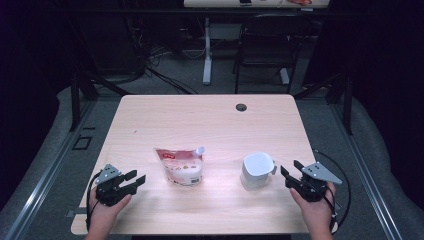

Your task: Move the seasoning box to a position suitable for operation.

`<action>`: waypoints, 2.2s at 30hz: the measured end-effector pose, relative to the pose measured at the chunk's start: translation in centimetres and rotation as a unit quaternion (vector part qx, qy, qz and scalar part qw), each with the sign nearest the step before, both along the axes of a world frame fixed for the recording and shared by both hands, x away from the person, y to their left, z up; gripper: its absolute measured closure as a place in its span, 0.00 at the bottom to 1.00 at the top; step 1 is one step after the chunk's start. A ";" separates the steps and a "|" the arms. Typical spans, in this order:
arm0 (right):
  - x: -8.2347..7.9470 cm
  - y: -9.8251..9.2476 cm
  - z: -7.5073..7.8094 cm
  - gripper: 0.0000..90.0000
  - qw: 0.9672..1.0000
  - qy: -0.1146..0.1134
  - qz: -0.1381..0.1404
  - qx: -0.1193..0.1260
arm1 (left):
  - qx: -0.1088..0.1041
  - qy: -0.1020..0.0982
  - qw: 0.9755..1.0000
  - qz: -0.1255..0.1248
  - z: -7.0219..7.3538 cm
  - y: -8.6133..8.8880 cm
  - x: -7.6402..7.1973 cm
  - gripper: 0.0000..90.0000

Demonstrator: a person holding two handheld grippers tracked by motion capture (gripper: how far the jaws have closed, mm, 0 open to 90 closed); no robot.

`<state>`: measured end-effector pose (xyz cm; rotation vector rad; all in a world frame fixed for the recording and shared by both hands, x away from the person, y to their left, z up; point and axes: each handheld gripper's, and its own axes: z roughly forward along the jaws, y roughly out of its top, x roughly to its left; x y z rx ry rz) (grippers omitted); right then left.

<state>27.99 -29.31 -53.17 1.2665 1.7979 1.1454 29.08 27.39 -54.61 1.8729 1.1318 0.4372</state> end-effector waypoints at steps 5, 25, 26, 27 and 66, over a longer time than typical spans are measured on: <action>0.0 0.3 0.5 0.60 0.997 0.056 0.029 0.038 | -0.003 0.000 1.000 -0.001 0.0 -0.1 0.0 0.61; 0.4 2.2 3.8 0.60 0.998 -0.009 0.024 -0.065 | -0.001 -0.001 1.000 0.003 0.1 0.2 0.0 0.61; 0.4 2.1 4.1 0.60 0.998 -0.009 0.029 -0.060 | -0.002 -0.001 1.000 0.004 0.1 0.2 0.0 0.61; 0.5 2.2 4.4 0.62 0.998 -0.010 0.025 -0.060 | -0.001 -0.001 1.000 0.005 0.0 0.3 0.0 0.61; 2.5 4.7 4.8 1.00 0.996 0.043 0.073 -0.029 | 0.004 0.002 1.000 0.003 -0.1 0.2 0.1 0.61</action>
